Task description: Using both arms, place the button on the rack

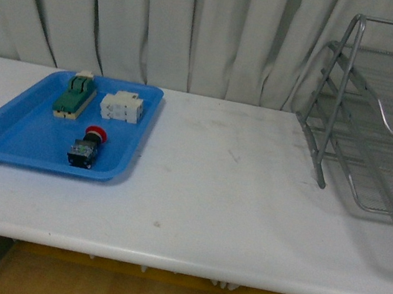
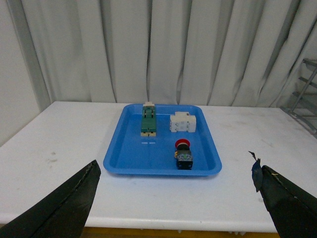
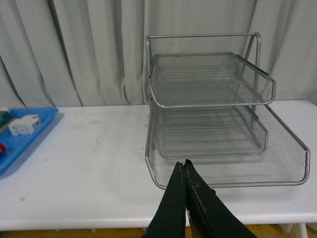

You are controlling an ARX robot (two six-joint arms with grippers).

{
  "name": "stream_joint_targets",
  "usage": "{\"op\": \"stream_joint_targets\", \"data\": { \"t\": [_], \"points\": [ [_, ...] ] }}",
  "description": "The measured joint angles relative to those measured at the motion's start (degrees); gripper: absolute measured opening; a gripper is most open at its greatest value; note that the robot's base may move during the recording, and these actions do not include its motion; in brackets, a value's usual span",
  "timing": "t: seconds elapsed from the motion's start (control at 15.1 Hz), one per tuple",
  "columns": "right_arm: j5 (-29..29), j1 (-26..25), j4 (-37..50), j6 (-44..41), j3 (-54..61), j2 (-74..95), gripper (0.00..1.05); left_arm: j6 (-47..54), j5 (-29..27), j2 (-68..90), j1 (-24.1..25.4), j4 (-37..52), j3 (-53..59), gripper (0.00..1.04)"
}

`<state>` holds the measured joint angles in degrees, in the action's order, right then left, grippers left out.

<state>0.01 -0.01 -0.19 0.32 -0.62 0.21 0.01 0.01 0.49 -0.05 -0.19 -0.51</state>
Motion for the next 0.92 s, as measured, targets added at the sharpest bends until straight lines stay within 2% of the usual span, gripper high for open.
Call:
{"op": "stream_joint_targets", "data": {
  "t": [0.46,0.59,0.79,0.86,0.92],
  "points": [
    [0.0,0.0,0.0,0.0,0.0,0.0,0.02,0.0,0.0,0.0,0.0,0.0,0.0,0.98],
    [0.0,0.0,0.0,-0.1,0.0,0.0,0.27,0.0,0.0,0.0,0.0,0.0,0.0,0.98],
    [0.0,0.0,0.0,-0.1,0.0,0.0,0.72,0.0,0.0,0.0,0.0,0.0,0.0,0.98],
    [0.0,0.0,0.0,-0.1,0.0,0.0,0.89,-3.7,0.1,3.0,0.0,-10.8,-3.5,0.98],
    [0.0,0.0,0.0,-0.1,0.0,0.0,1.00,-12.1,1.9,13.2,0.3,-20.9,-10.6,0.98]
  ]
}}
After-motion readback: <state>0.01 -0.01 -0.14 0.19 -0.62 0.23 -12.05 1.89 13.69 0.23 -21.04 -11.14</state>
